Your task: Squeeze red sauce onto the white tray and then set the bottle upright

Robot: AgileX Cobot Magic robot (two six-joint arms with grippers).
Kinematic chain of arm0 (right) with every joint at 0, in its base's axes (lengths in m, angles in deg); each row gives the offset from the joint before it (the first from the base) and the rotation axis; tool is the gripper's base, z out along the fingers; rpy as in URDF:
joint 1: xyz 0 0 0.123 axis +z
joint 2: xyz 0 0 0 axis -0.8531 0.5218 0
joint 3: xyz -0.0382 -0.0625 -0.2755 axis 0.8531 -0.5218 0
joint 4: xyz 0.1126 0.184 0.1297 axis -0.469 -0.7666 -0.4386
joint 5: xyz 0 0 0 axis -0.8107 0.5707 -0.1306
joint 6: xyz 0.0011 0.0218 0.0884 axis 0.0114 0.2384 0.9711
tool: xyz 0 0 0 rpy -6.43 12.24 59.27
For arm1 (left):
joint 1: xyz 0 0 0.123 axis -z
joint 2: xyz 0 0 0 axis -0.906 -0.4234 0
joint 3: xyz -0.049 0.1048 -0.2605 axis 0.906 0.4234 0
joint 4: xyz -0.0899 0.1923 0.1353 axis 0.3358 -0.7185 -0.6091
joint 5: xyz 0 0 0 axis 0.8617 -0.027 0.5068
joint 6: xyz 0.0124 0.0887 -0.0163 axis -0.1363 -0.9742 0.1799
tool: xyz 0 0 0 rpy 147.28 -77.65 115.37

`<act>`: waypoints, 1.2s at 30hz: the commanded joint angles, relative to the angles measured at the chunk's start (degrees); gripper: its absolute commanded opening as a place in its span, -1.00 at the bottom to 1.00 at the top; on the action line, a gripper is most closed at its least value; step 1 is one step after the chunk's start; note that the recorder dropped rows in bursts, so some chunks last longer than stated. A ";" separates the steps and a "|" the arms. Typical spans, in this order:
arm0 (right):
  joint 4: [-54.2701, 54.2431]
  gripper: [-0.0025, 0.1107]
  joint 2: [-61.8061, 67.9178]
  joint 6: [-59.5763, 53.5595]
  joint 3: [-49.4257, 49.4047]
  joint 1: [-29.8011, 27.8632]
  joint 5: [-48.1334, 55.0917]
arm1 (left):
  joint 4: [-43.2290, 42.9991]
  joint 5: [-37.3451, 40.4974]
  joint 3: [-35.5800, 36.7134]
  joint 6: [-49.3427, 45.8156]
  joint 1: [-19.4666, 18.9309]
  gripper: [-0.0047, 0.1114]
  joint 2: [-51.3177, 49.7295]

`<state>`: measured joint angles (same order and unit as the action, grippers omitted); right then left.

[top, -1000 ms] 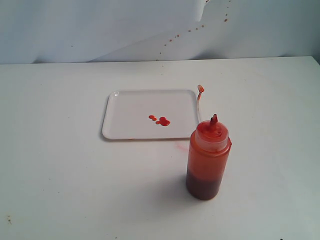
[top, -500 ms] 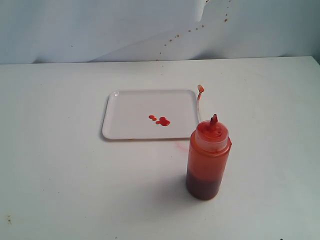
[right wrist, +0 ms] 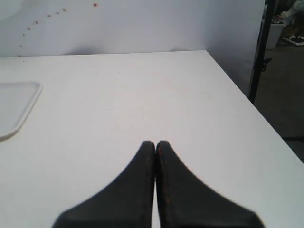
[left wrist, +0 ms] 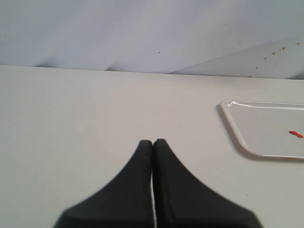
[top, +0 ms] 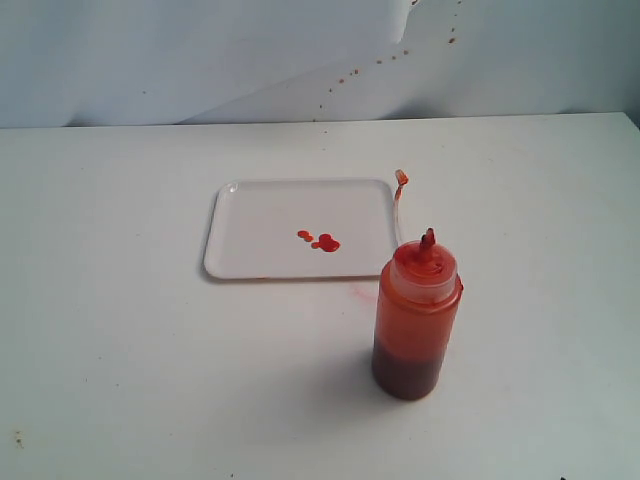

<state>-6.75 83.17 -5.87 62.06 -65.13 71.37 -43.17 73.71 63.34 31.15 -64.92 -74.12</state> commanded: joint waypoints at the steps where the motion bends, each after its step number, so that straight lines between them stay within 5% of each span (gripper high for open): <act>1: 0.82 -0.96 -0.27 0.00 -0.19 2.65 0.06 | -0.16 -0.34 0.30 -0.06 -0.11 -0.92 0.28; 36: 0.71 -0.96 -0.27 0.00 -0.19 3.50 0.06 | -0.16 -0.34 0.30 0.14 -0.11 -0.92 0.28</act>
<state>-6.34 83.17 -5.87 62.06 -61.86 71.37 -43.17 73.71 63.34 31.15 -64.92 -74.12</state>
